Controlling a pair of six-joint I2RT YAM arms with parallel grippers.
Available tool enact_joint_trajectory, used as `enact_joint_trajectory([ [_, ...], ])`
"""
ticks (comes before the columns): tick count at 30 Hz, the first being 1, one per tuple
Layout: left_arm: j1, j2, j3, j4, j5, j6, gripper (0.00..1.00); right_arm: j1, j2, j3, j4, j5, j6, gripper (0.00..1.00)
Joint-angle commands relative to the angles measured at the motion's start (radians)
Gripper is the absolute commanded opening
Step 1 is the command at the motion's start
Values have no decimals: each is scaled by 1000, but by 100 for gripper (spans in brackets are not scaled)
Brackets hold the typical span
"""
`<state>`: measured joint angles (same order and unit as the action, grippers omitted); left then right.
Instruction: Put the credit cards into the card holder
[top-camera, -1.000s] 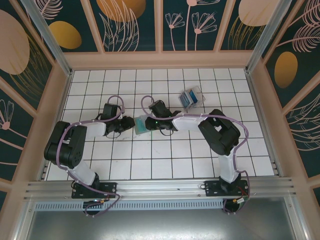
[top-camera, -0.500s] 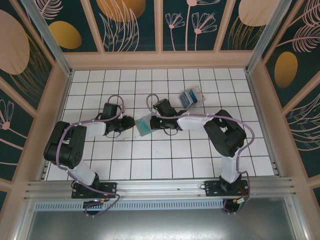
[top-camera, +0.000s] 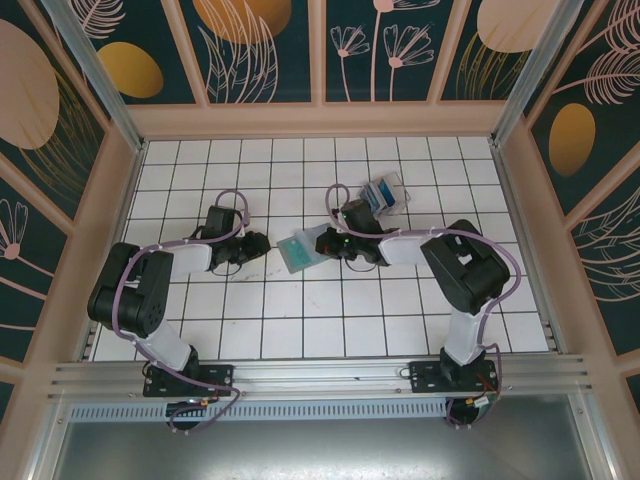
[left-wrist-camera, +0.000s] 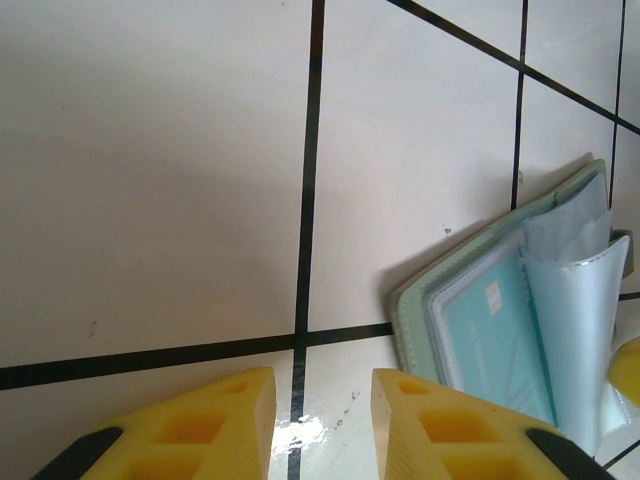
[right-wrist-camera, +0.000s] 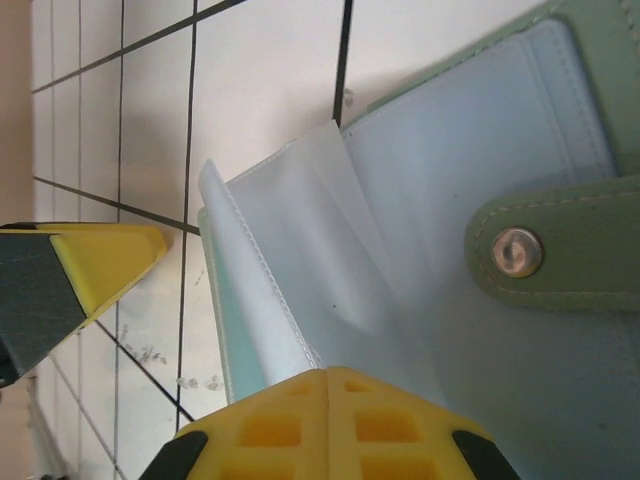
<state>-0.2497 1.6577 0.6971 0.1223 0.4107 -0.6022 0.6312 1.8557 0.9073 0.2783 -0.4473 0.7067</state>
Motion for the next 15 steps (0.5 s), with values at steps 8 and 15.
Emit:
enact_joint_trajectory([
  [8,3,-38,19,-15,11,9,33,-30,25,64,-67,-144,125,5],
  [15,-65,-98,40,51,-30,-53,32,-51,22,39,-5,-186,138,5],
])
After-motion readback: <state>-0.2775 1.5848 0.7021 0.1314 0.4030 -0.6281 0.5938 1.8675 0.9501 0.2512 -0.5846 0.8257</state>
